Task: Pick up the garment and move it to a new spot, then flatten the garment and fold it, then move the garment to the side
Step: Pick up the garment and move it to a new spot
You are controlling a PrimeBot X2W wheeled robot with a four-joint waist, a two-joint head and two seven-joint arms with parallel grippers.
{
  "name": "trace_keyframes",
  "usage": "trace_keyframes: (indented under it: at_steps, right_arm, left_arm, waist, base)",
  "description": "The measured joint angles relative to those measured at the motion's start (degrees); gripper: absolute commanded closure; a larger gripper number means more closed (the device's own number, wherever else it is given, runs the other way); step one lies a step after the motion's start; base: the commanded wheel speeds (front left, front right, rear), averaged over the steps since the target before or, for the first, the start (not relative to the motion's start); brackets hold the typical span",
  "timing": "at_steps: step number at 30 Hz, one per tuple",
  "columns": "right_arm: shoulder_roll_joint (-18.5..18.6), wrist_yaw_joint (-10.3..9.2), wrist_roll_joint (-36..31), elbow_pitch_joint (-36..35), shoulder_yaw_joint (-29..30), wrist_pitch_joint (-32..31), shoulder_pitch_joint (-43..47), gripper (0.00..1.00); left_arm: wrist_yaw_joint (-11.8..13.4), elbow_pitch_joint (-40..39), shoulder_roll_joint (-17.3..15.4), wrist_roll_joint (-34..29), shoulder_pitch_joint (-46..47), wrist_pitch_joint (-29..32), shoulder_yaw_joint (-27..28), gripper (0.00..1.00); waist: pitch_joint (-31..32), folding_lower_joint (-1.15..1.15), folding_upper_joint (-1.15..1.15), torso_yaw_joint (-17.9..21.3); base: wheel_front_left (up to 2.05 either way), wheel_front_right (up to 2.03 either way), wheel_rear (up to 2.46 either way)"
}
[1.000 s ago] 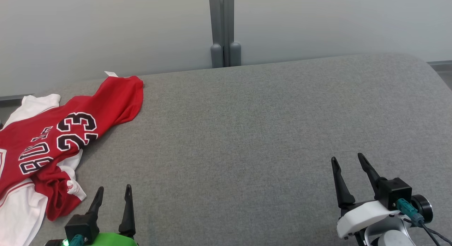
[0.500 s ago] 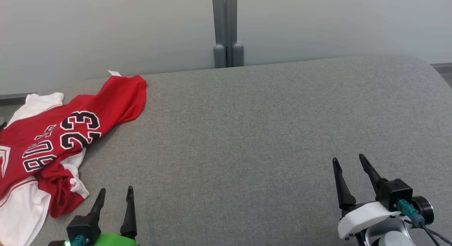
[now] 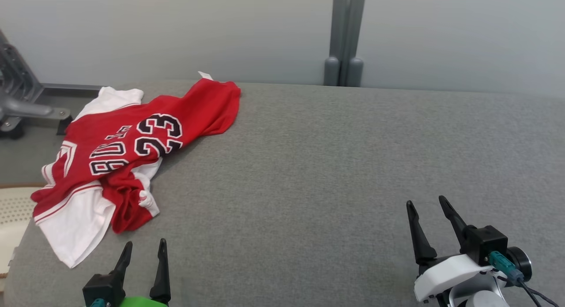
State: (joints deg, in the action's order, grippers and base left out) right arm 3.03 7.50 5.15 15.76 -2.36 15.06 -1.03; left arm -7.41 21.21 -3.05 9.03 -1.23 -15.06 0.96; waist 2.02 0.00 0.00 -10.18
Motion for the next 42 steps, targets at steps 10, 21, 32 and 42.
trace_keyframes:
  at_steps: [10, 21, 32, 42]
  right_arm:
    - [-0.1, 0.00, 0.5, 0.6, -2.6, 0.0, -1.6, 0.00]
    - [1.4, 0.00, -0.3, 0.1, -7.1, 0.0, -10.2, 0.00]
    - [1.1, 0.00, -0.2, -1.2, -11.3, 0.0, -19.8, 0.00]
    - [0.4, 0.02, -0.1, -1.5, -12.0, 0.0, -21.6, 0.00]
  left_arm:
    - [0.0, 0.4, -0.5, 1.2, -0.7, 0.0, 0.1, 0.00]
    - [0.0, 6.3, -8.0, 12.7, 19.2, 6.0, -11.8, 0.00]
    - [-0.1, 9.1, -24.7, 30.3, 40.9, 16.0, -24.8, 0.00]
    - [-0.1, 17.1, -33.9, 35.6, 50.2, 18.6, -29.2, 0.00]
  waist:
    - [-0.3, 0.00, 0.00, -7.1]
    - [-7.0, 0.00, 0.00, -7.0]
    - [-20.3, 0.00, 0.00, -0.3]
    - [-28.3, 0.01, 0.00, 7.7]
  base:
    - [0.00, 0.00, 0.00]
    - [0.00, 0.00, 0.00]
    - [0.00, 0.00, 0.00]
    - [0.00, 0.00, 0.00]
